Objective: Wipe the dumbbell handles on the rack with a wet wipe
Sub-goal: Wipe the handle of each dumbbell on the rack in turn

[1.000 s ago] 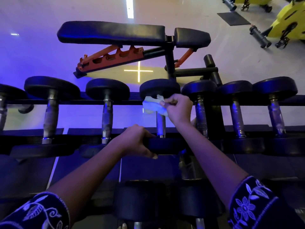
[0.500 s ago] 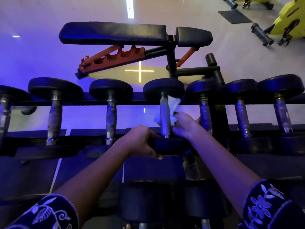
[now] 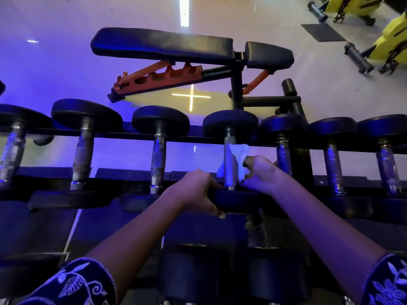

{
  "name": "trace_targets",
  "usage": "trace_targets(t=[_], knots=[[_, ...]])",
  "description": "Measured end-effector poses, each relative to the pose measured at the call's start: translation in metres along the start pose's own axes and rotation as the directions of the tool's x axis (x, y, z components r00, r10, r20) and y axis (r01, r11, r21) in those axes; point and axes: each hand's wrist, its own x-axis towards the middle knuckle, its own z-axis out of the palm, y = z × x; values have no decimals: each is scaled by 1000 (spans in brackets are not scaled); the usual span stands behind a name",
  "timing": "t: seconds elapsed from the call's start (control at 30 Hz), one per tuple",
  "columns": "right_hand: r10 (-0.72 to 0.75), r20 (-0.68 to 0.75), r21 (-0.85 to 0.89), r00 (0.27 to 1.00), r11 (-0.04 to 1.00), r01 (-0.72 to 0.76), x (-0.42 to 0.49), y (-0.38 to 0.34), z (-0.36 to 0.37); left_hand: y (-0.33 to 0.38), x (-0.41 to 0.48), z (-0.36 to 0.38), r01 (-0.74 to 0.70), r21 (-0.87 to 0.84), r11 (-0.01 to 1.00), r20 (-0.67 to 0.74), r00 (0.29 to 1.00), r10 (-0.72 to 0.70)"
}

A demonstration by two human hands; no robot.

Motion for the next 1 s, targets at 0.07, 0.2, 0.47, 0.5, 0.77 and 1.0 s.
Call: trace_targets(t=[0.07, 0.2, 0.47, 0.5, 0.77, 1.0], knots=[[10, -39, 75, 999, 997, -7, 8, -15, 8, 0, 1, 1, 7, 1, 1000, 2, 1000, -7], [-40, -142, 124, 989, 991, 58, 17, -23, 25, 1, 0, 0, 21, -9, 1000, 6, 1000, -21], [-241, -143, -611, 960, 785, 106, -25, 4, 12, 1, 2, 1, 38, 16, 999, 3, 999, -38], [-291, -138, -759, 947, 646, 88, -27, 5, 16, 1, 2, 1, 32, 21, 999, 1, 999, -32], [-405, -442, -469, 801, 865, 178, -9, -14, 36, 2, 0, 0, 4, 19, 1000, 3, 1000, -4], [-561, -272, -840, 782, 535, 91, -41, 21, 34, -1, 2, 2, 8, 15, 1000, -3, 1000, -8]])
